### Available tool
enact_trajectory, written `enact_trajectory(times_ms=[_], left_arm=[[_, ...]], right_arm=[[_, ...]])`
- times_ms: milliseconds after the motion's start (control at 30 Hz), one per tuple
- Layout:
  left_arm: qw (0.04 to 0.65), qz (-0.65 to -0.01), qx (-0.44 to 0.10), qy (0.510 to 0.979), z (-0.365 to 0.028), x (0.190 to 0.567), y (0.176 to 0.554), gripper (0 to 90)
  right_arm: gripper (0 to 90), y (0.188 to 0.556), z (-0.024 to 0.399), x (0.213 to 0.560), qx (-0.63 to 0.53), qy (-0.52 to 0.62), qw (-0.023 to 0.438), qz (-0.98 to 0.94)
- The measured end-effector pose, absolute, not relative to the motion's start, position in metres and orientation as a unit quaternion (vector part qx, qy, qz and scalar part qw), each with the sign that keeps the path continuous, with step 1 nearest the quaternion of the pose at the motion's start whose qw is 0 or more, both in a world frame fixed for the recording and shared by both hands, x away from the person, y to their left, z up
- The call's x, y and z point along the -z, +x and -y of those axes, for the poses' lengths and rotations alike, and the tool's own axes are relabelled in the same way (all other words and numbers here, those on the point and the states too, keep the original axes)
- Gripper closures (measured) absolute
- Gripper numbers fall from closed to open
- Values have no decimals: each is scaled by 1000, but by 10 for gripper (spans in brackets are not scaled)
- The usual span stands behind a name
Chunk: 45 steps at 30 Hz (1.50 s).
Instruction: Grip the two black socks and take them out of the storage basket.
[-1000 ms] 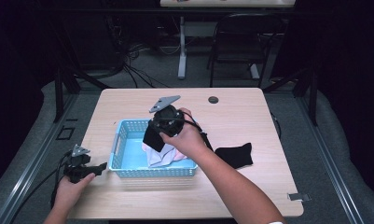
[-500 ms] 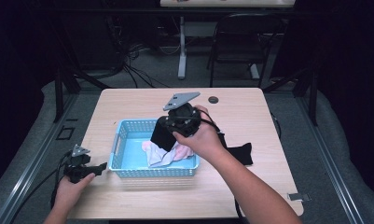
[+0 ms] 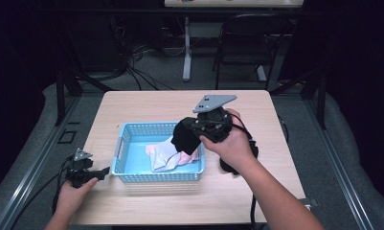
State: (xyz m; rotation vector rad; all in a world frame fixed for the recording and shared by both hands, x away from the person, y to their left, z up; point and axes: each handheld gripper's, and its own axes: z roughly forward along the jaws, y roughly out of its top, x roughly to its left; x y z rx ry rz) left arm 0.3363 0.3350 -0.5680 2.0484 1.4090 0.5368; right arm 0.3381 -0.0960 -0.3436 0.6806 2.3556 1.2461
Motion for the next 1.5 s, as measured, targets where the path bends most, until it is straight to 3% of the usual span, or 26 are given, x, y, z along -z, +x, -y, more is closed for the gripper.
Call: enact_trajectory(times_ms=[733, 1267, 1500], left_arm=[[290, -530, -202, 771, -334, 569, 336, 237], [288, -529, -202, 772, -334, 570, 336, 237], [286, -529, -202, 773, -334, 570, 336, 237]], right_arm=[[869, 318, 171, 365, -431, 307, 223, -818], [868, 322, 186, 423, -419, 349, 197, -815], [868, 329, 212, 449, -406, 394, 209, -798]])
